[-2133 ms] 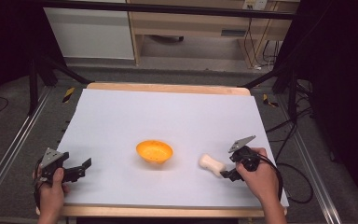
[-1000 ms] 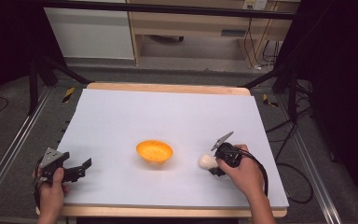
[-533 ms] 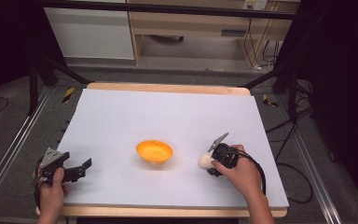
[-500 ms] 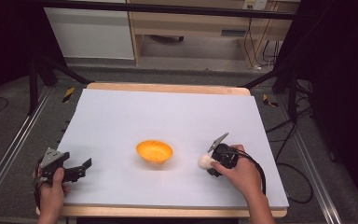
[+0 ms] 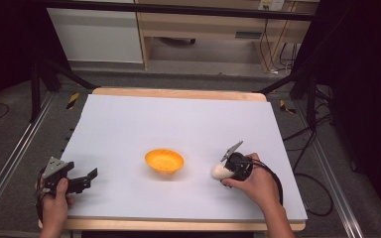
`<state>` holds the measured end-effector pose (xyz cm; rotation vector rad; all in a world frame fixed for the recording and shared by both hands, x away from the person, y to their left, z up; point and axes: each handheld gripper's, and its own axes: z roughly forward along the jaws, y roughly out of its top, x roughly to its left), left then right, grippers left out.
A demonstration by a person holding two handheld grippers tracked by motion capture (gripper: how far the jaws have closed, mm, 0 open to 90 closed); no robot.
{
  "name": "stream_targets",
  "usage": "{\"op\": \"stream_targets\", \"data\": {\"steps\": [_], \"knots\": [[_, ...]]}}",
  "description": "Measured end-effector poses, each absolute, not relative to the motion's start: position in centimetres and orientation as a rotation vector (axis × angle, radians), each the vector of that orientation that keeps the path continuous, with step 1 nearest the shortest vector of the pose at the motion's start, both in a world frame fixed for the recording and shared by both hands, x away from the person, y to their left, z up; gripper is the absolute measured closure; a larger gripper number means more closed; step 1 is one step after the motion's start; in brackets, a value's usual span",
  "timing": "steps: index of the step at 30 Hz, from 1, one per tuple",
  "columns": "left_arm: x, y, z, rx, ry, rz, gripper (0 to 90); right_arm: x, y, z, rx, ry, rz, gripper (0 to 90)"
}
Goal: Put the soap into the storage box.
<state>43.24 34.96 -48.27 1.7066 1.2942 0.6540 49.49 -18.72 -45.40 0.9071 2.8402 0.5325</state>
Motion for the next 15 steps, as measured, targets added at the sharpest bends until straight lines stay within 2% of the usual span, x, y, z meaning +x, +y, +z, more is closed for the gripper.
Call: {"op": "stream_targets", "data": {"steps": [8, 15], "knots": [[43.24, 34.93, -48.27, 1.705, 1.294, 0.655, 2.5, 49.60, -18.80, -45.27, 0.908, 2.835, 0.606, 49.3], [43.21, 34.89, -48.27, 1.701, 1.295, 0.654, 2.5, 49.55, -18.24, -45.09, 0.898, 2.843, 0.586, 49.8]]}}
